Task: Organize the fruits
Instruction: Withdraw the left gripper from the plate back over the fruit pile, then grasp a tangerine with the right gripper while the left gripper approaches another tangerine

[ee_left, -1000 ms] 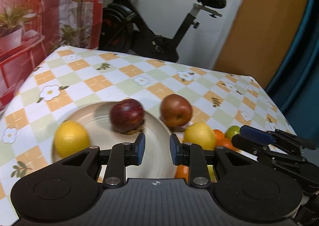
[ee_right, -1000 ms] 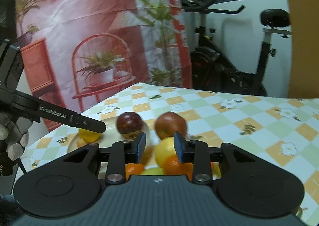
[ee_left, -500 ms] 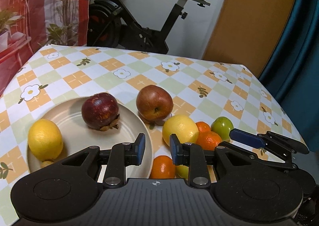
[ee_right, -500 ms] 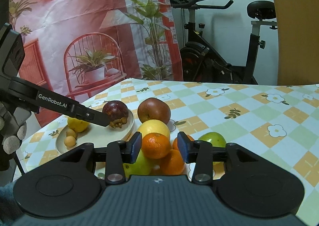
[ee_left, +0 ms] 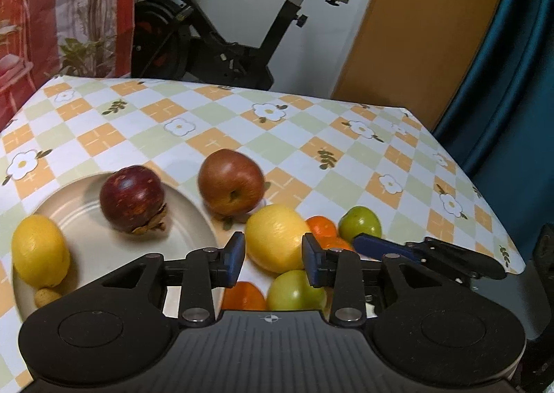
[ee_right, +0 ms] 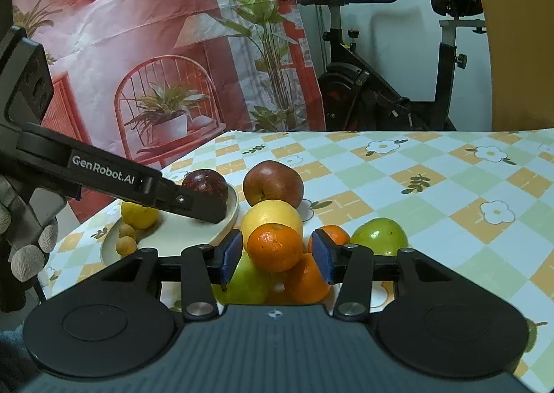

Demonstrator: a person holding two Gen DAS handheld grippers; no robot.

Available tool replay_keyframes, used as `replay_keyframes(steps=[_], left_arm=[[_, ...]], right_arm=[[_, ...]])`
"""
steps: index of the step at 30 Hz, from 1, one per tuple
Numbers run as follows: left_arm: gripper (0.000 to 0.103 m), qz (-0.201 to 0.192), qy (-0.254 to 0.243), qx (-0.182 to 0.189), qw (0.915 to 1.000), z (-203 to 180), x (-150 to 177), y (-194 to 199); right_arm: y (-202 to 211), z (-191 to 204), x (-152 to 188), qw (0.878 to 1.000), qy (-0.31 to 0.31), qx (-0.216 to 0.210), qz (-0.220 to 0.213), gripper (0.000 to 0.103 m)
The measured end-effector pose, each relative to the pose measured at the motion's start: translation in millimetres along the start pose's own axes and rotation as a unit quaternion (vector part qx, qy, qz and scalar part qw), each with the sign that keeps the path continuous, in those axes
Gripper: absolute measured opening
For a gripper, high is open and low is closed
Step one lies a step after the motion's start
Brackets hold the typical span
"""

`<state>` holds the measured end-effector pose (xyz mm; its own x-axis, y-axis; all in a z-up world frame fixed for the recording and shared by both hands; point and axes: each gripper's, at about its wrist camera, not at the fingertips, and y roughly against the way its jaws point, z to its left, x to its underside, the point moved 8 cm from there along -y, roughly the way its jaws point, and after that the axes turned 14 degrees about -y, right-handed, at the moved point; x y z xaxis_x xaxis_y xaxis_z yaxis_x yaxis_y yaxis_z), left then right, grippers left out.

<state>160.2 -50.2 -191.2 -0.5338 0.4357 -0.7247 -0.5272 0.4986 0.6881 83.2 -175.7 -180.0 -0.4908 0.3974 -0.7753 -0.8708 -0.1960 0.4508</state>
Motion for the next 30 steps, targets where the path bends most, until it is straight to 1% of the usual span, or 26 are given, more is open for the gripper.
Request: replay_keyframes(steps=[19, 22, 25, 27, 30], left_arm=[[0.038, 0.007, -0.006, -0.001, 1.0, -2, -3, -6], [0.038, 0.007, -0.006, -0.001, 1.0, -2, -3, -6], [0.038, 0.004, -0.009, -0.004, 0.9999, -2, -6, -6], [0.038, 0.002, -0.015, -0.007, 0.9999, -2, -10, -5], [0.038, -0.001, -0.037, -0.014, 0.9992, -2, -19, -6]], right_arm=[[-12, -5, 2, 0.999, -0.029, -0.014, 0.017, 0.048], [-13, -4, 2, 0.999, -0.029, -0.018, 0.019, 0.041], [-11, -4, 2, 0.999, -0.028, -0.02, 0.019, 0.041], [-7, -6, -2, 0.999, -0.036, -0.028, 0.013, 0.04], [5, -18, -16, 0.999, -0.048, -0.021, -0.014, 0.04]])
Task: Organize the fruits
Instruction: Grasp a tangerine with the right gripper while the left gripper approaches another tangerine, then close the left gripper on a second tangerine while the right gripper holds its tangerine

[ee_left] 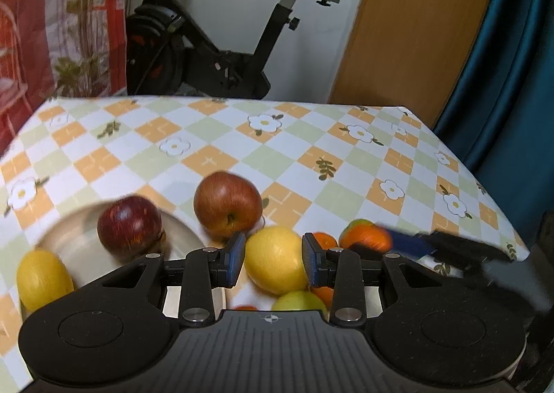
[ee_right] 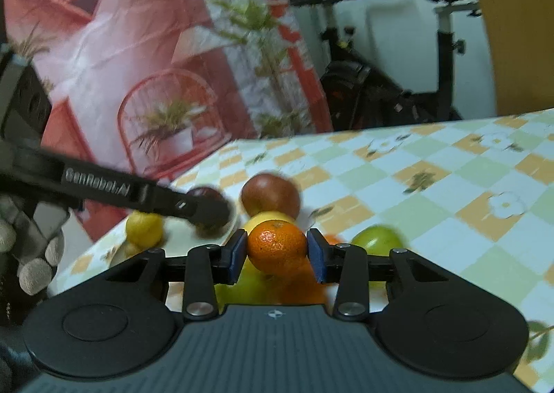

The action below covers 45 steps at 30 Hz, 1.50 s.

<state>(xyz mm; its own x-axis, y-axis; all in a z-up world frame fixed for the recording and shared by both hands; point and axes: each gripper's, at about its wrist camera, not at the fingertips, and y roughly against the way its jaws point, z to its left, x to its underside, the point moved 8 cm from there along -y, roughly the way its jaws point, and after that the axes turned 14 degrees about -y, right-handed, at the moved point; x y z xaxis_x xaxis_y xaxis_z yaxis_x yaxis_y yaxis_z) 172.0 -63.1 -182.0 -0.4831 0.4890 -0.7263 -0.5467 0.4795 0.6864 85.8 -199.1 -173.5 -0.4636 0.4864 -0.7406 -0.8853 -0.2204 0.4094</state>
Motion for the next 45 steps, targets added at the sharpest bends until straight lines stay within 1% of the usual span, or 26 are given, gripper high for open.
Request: replay_keyframes(steps=[4, 7, 11, 16, 23, 26, 31, 35, 38, 39, 42, 45], left_arm=[[0.038, 0.008, -0.033, 0.003, 0.9994, -9, -10, -11], [0.038, 0.012, -0.067, 0.014, 0.9976, -21, -15, -22], [0.038, 0.024, -0.108, 0.023, 0.9936, -35, -21, -40], [0.038, 0.037, -0.151, 0.026, 0.9875, -43, -22, -54], [0.038, 0.053, -0.185, 0.036, 0.9807, -45, -17, -62], [0.038, 0.059, -0.203, 0.033, 0.9769, -49, -15, -65], [0.038, 0.063, -0.25, 0.034, 0.9655, -58, -10, -66], [0.038, 0.067, -0.282, 0.044, 0.9562, -66, -6, -65], [0.039, 0.075, -0.305, 0.039, 0.9487, -67, -3, -68], [0.042, 0.075, -0.308, 0.038, 0.9476, -67, -3, -68], [0.042, 0.083, -0.308, 0.047, 0.9465, -68, -3, -70], [0.042, 0.092, -0.318, 0.052, 0.9422, -70, -1, -74]], right_arm=[[16, -27, -21, 0.999, -0.028, 0.025, -0.032, 0.04], [27, -48, -29, 0.997, -0.038, 0.047, -0.049, 0.04], [36, -66, -34, 0.995, -0.044, 0.064, -0.061, 0.041], [41, -81, -30, 0.994, -0.059, 0.069, -0.065, 0.04], [42, -83, -30, 0.994, -0.064, 0.061, -0.066, 0.04], [42, -84, -30, 0.994, -0.065, 0.058, -0.067, 0.041], [43, -85, -30, 0.994, -0.07, 0.054, -0.068, 0.04], [44, -85, -29, 0.994, -0.072, 0.052, -0.068, 0.041], [43, -85, -29, 0.994, -0.072, 0.052, -0.068, 0.041], [43, -85, -29, 0.994, -0.072, 0.052, -0.067, 0.041], [44, -84, -29, 0.994, -0.072, 0.052, -0.067, 0.041], [44, -85, -29, 0.994, -0.073, 0.052, -0.067, 0.04]])
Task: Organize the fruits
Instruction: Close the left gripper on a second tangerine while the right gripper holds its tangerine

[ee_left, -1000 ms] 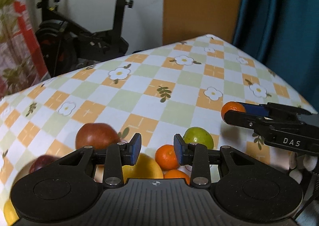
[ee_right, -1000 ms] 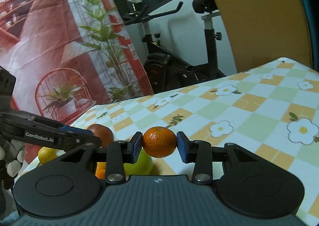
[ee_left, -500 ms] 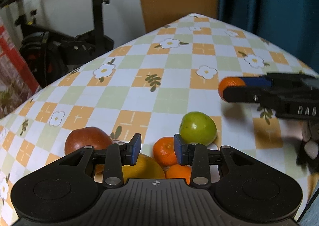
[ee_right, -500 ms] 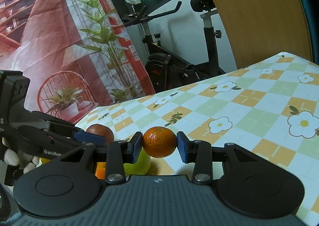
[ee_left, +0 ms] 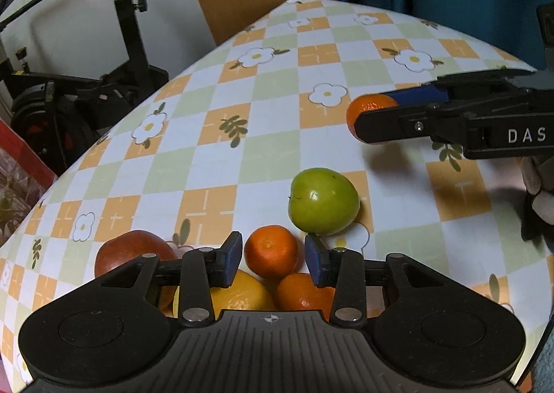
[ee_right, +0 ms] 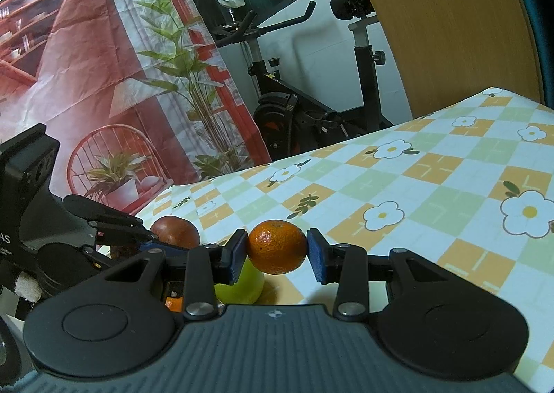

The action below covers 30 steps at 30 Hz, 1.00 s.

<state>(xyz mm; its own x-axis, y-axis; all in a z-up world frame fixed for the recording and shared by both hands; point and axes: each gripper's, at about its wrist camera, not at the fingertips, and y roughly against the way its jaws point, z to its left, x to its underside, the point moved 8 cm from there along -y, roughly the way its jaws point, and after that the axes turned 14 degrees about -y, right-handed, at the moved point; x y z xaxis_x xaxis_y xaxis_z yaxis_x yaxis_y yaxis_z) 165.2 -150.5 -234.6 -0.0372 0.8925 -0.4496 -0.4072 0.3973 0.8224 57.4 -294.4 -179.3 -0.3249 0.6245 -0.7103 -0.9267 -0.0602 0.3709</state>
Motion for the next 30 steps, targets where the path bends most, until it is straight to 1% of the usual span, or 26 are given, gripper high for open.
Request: replay_keyframes(steps=[3, 11, 14, 30], left_arm=[[0.042, 0.007, -0.002, 0.005, 1.0, 0, 0, -3], [0.042, 0.02, -0.004, -0.001, 0.9998, 0, -1, -12], [0.039, 0.02, -0.006, -0.008, 0.9998, -1, -1, -12], [0.038, -0.013, 0.023, -0.001, 0.9997, 1, -4, 8]], right_arm=[[1, 1, 1, 1.0, 0.0, 0.0, 0.0, 0.041], [1, 1, 2, 1.0, 0.0, 0.0, 0.001, 0.041], [1, 2, 2, 1.0, 0.0, 0.0, 0.001, 0.04], [1, 3, 5, 1.0, 0.002, 0.004, 0.003, 0.04]])
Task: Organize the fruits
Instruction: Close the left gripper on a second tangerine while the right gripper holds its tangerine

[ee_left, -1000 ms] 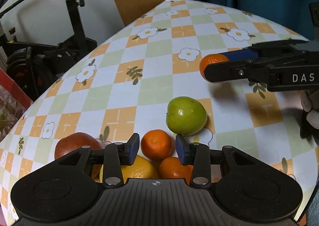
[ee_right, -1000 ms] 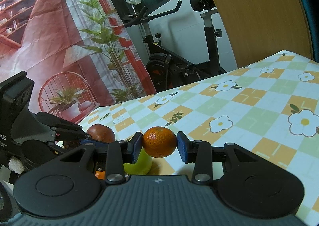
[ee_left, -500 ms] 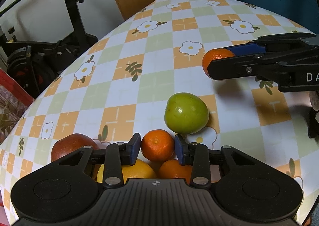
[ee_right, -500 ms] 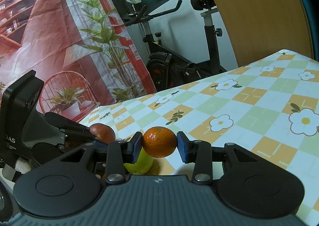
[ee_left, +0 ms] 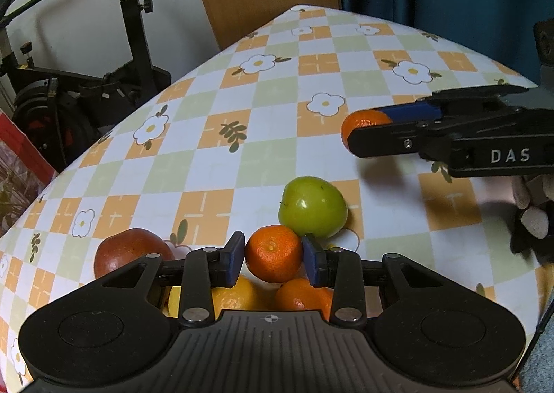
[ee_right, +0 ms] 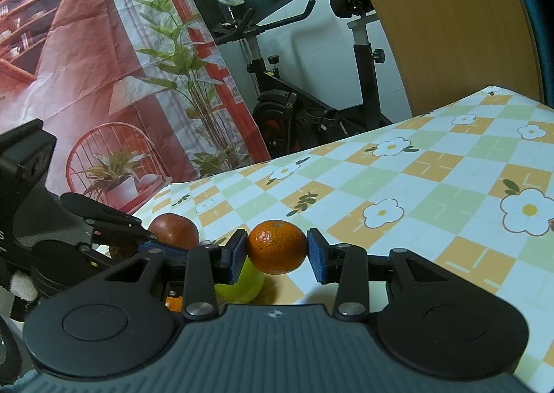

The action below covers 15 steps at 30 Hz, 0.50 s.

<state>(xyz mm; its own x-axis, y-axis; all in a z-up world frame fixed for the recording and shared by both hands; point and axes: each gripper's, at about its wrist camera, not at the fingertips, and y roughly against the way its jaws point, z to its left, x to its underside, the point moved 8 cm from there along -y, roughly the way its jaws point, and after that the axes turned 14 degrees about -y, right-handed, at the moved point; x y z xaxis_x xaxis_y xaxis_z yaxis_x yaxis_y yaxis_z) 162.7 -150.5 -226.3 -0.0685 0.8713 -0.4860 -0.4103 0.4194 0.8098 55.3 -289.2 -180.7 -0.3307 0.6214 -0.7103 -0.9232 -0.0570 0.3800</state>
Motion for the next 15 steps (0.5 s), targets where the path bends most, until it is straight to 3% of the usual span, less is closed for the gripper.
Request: replay_keyframes(steps=[15], left_arm=[[0.038, -0.057, 0.111, 0.005, 0.9922, 40, 10, 49]], right_arm=[[-7, 25, 1, 0.999, 0.027, -0.004, 0.019, 0.04]])
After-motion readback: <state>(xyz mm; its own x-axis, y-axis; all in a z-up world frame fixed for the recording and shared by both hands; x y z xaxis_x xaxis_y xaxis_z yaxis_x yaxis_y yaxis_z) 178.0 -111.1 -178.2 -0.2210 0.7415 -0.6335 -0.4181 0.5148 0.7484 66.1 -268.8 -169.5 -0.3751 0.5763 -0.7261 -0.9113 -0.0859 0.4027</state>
